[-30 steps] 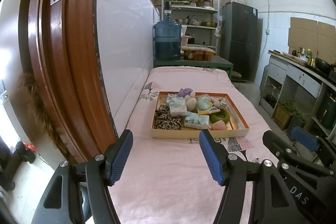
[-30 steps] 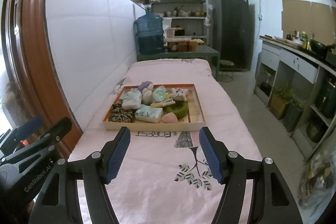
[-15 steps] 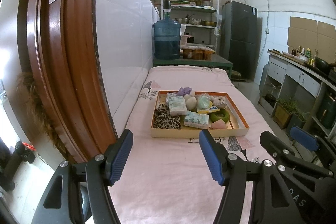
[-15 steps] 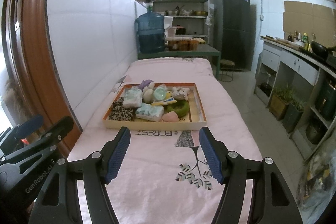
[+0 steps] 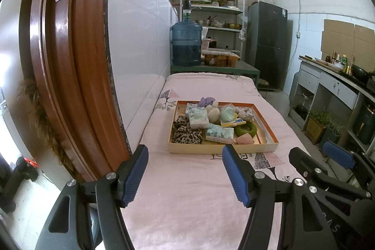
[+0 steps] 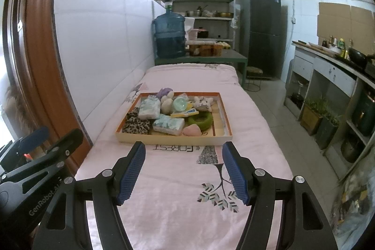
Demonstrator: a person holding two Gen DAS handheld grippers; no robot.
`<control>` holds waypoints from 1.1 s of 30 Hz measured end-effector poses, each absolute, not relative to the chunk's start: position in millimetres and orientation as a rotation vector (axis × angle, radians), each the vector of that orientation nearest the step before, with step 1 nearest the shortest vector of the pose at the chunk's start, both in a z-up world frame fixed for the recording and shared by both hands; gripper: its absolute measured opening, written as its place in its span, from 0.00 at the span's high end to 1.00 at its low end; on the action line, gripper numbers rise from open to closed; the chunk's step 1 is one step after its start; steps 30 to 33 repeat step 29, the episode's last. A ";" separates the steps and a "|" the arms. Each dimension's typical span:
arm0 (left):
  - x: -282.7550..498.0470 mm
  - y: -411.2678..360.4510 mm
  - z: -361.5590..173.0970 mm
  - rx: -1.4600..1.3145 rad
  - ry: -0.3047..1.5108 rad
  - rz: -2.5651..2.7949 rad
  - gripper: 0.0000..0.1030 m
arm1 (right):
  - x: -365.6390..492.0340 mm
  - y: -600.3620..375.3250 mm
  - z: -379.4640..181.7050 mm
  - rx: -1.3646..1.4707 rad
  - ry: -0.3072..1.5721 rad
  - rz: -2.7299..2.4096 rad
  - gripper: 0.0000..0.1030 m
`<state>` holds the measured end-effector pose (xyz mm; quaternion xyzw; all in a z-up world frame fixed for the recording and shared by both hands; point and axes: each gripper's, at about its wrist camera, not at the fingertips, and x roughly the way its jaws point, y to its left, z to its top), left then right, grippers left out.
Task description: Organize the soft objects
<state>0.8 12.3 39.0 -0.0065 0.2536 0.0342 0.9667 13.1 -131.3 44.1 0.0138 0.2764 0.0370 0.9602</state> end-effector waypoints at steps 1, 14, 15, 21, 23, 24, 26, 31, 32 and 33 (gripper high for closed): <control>2.4 12.8 40.2 -0.013 0.512 0.069 0.36 | 13.0 -131.3 44.1 0.028 0.559 0.074 0.32; 3.6 13.9 40.6 -0.014 0.514 0.069 0.36 | 12.9 -129.5 43.7 0.028 0.563 0.076 0.32; 3.1 13.9 40.2 -0.014 0.515 0.069 0.36 | 13.0 -129.5 43.7 0.028 0.563 0.076 0.32; 2.2 14.0 37.4 -0.016 0.516 0.067 0.36 | 12.9 -128.8 42.9 0.028 0.564 0.077 0.32; 4.2 14.6 38.8 -0.016 0.517 0.068 0.36 | 13.0 -128.7 43.0 0.028 0.564 0.077 0.32; 2.8 14.2 37.4 -0.018 0.518 0.067 0.36 | 12.7 -128.8 43.0 0.028 0.565 0.076 0.32; 4.5 14.8 39.0 -0.016 0.517 0.069 0.36 | 13.1 -128.7 43.2 0.028 0.566 0.077 0.32; -0.1 14.1 32.9 -0.017 0.520 0.073 0.36 | 12.1 -128.6 39.7 0.031 0.571 0.079 0.32; -0.1 14.1 32.9 -0.017 0.520 0.073 0.36 | 12.1 -128.6 39.7 0.031 0.571 0.079 0.32; -0.1 14.1 32.9 -0.017 0.520 0.073 0.36 | 12.1 -128.6 39.7 0.031 0.571 0.079 0.32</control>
